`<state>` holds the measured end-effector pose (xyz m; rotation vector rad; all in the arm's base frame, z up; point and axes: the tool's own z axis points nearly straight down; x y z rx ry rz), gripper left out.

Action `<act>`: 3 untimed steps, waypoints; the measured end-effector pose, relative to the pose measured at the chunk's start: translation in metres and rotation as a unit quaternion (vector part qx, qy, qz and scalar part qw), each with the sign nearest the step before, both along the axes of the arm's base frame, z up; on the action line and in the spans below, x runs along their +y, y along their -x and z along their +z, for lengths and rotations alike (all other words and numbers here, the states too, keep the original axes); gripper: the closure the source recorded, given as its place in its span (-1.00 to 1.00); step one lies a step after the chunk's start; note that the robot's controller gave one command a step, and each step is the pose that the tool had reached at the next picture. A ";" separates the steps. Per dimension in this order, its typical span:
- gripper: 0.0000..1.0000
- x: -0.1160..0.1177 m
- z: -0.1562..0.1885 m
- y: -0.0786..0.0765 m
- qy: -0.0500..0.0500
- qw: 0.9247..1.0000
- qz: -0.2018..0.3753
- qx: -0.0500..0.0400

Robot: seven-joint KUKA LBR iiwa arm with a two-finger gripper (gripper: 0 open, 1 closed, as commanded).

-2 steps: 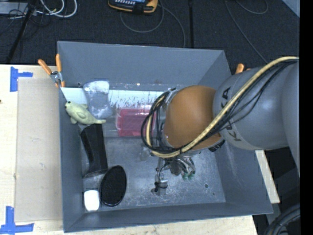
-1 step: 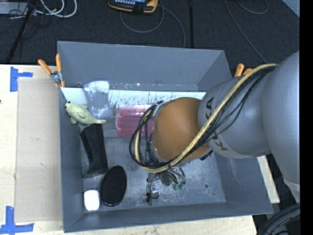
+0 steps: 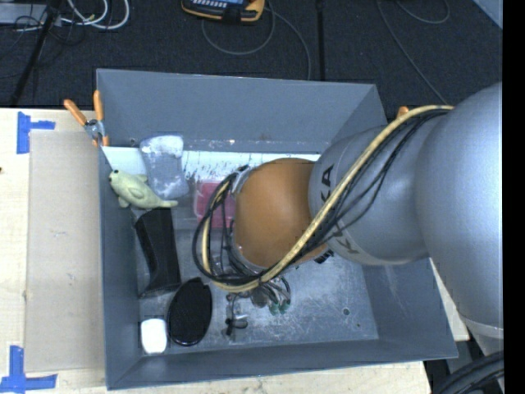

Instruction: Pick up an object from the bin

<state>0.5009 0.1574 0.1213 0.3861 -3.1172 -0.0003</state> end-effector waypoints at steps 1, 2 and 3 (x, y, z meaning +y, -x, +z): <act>-1.00 0.027 -0.039 0.003 -0.001 0.992 0.129 0.000; 1.00 0.056 -0.051 0.013 -0.001 0.941 0.338 -0.003; 1.00 0.057 -0.051 0.013 -0.001 0.941 0.338 -0.003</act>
Offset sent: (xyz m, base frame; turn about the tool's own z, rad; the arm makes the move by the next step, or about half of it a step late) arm -0.0149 0.0564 -0.0513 -0.6922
